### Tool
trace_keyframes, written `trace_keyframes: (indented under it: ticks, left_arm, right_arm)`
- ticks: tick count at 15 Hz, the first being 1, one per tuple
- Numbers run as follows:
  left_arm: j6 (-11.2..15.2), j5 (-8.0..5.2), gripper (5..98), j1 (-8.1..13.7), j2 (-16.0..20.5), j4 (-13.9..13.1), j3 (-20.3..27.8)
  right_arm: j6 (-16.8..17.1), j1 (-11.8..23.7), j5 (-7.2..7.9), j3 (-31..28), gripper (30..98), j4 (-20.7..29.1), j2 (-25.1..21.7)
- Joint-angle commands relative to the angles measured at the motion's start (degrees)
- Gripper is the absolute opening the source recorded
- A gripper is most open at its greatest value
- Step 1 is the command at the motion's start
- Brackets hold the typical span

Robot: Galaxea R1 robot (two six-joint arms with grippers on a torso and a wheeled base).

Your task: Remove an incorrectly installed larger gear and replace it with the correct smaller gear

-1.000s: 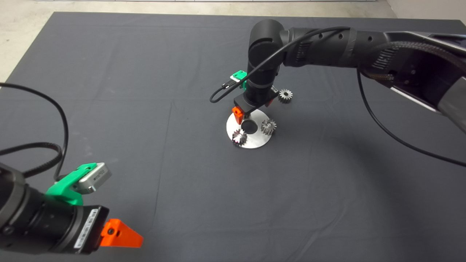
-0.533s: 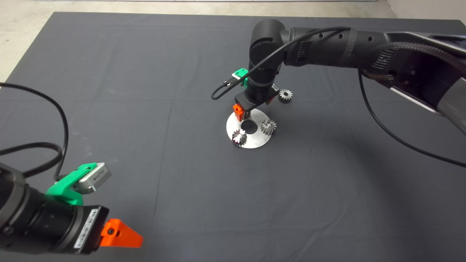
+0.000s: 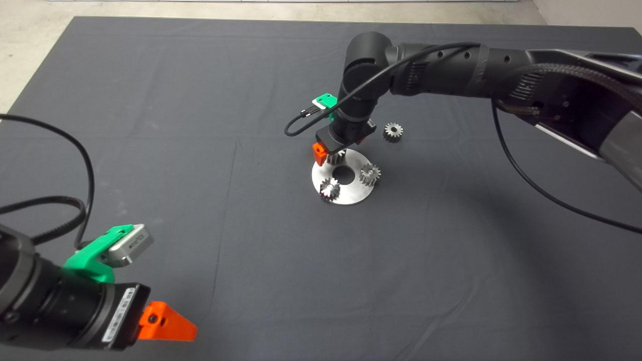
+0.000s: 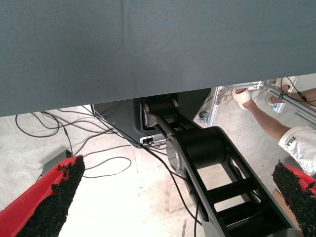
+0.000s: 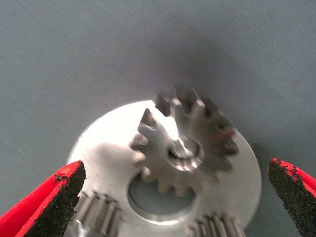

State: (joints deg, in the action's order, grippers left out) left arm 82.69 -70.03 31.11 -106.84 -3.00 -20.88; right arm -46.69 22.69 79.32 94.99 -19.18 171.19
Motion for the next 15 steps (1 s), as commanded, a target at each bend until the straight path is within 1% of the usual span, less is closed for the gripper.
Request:
trace_keyframes:
  ticks: [1, 7, 9, 15]
  left_arm:
    - [-0.07, -0.01, 98.4, 0.09, 0.00, 0.10, 0.60]
    - [-0.07, -0.01, 98.4, 0.09, 0.00, 0.10, 0.60]
    - [-0.07, -0.01, 98.4, 0.09, 0.09, 0.10, 0.68]
    - [-0.07, -0.01, 98.4, 0.09, 0.10, 0.10, 0.68]
  right_arm:
    - [0.20, 0.78, -2.41, -0.08, 97.7, -3.62, 0.53]
    - [0.97, 0.05, -2.33, -0.08, 97.7, -7.19, 0.60]
    - [2.10, -0.27, -2.24, -0.08, 97.7, -7.28, 0.60]
    - [2.39, -0.27, -1.98, 0.09, 97.7, -7.72, 0.51]
